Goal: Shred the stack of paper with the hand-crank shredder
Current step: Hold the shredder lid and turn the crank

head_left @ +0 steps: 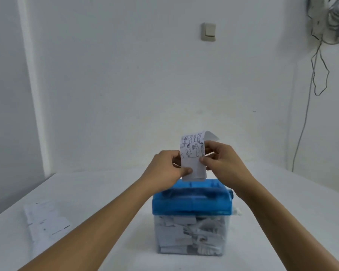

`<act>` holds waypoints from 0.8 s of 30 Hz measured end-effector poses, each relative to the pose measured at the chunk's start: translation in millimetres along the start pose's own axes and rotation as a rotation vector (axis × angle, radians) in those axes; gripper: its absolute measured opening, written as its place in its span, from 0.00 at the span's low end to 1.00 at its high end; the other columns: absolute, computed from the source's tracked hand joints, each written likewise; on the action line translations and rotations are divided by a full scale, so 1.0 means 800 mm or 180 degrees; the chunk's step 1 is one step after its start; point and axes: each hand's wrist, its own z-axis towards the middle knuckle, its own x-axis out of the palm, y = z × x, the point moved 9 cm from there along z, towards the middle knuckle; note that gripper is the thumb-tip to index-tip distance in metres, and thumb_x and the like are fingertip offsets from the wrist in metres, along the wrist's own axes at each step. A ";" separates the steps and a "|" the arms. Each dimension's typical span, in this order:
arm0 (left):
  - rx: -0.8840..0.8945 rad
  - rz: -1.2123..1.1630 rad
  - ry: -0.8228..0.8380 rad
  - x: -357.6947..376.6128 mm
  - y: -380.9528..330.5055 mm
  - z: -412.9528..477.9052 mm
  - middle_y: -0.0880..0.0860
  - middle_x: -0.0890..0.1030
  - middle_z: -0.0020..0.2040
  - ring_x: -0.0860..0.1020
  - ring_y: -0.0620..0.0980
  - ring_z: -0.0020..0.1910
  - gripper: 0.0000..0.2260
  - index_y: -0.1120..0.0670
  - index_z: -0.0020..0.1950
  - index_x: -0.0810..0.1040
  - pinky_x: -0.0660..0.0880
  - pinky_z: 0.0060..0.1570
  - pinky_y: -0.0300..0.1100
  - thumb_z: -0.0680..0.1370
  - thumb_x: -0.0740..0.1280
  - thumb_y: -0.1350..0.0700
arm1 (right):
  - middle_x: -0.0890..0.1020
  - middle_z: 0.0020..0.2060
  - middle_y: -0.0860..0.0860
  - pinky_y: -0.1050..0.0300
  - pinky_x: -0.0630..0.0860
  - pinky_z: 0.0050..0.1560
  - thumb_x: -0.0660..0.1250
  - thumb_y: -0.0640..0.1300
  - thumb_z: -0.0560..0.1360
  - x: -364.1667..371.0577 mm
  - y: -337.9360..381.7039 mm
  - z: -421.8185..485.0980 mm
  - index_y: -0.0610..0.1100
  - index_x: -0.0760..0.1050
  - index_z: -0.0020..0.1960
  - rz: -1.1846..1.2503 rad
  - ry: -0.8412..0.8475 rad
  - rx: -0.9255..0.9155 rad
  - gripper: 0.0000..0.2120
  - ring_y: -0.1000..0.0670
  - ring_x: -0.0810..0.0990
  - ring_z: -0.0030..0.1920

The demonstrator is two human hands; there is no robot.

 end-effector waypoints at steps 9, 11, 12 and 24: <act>0.0101 -0.0142 0.0250 0.040 0.005 0.007 0.38 0.85 0.47 0.83 0.34 0.46 0.15 0.39 0.52 0.81 0.77 0.49 0.30 0.75 0.77 0.59 | 0.84 0.49 0.54 0.56 0.83 0.50 0.65 0.39 0.81 -0.016 -0.050 -0.020 0.50 0.79 0.61 0.0022 0.0316 0.0345 0.12 0.49 0.83 0.50; 0.0118 -0.0178 0.0286 0.042 0.005 0.006 0.36 0.85 0.45 0.82 0.33 0.46 0.16 0.38 0.51 0.80 0.76 0.46 0.27 0.75 0.77 0.59 | 0.84 0.49 0.53 0.54 0.83 0.51 0.65 0.39 0.81 -0.015 -0.051 -0.022 0.51 0.78 0.63 -0.0046 0.0380 0.0310 0.13 0.50 0.83 0.50; 0.0104 -0.0189 0.0320 0.044 0.006 0.004 0.36 0.85 0.45 0.82 0.33 0.45 0.15 0.39 0.51 0.80 0.75 0.45 0.26 0.75 0.77 0.60 | 0.84 0.50 0.54 0.53 0.83 0.52 0.65 0.39 0.80 -0.016 -0.051 -0.024 0.51 0.77 0.63 -0.0083 0.0405 0.0289 0.14 0.50 0.83 0.50; -0.0036 0.0331 0.0487 0.054 0.016 0.001 0.41 0.84 0.51 0.80 0.38 0.51 0.03 0.43 0.49 0.83 0.79 0.56 0.40 0.77 0.75 0.49 | 0.83 0.52 0.58 0.55 0.82 0.54 0.68 0.40 0.79 -0.014 -0.070 -0.035 0.51 0.77 0.65 -0.0505 0.0232 0.0195 0.16 0.54 0.82 0.51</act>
